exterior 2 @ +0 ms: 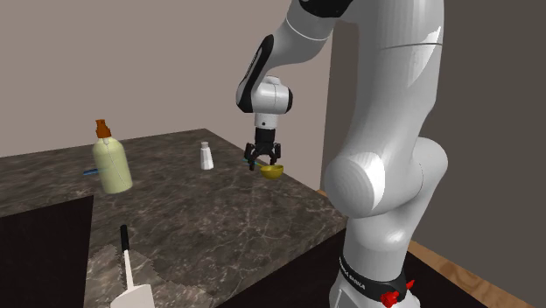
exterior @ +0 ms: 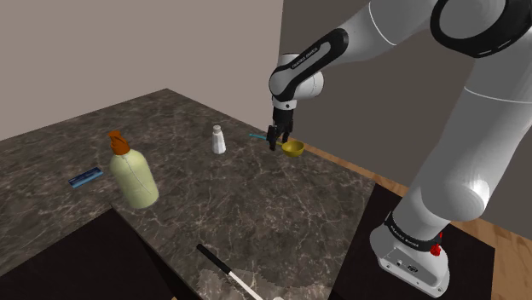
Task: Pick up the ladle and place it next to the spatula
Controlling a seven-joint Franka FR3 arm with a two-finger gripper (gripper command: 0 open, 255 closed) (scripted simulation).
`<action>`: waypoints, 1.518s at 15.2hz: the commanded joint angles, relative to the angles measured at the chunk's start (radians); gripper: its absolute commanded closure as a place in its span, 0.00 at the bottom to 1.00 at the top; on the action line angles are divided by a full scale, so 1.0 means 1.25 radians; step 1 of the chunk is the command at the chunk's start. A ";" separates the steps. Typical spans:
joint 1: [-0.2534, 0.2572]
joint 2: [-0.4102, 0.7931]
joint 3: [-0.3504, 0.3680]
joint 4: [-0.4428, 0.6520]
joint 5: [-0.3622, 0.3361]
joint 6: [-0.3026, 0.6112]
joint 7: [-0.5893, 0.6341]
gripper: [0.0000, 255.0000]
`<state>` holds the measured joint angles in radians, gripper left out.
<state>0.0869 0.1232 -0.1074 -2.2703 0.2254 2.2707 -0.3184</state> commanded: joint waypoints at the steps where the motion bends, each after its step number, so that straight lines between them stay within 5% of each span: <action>1: 0.000 0.001 0.000 0.000 0.000 0.001 -0.001 0.00; 4: 0.000 0.001 0.000 0.000 0.000 0.001 -0.001 0.00; 5: 0.000 0.001 0.000 0.000 0.000 0.001 -0.001 1.00; 14: 0.000 0.001 0.000 0.000 0.000 0.001 -0.001 1.00; 23: 0.000 -0.062 -0.004 0.029 -0.023 -0.089 0.025 1.00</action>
<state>0.0866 0.0536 -0.1121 -2.2402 0.1997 2.1745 -0.2908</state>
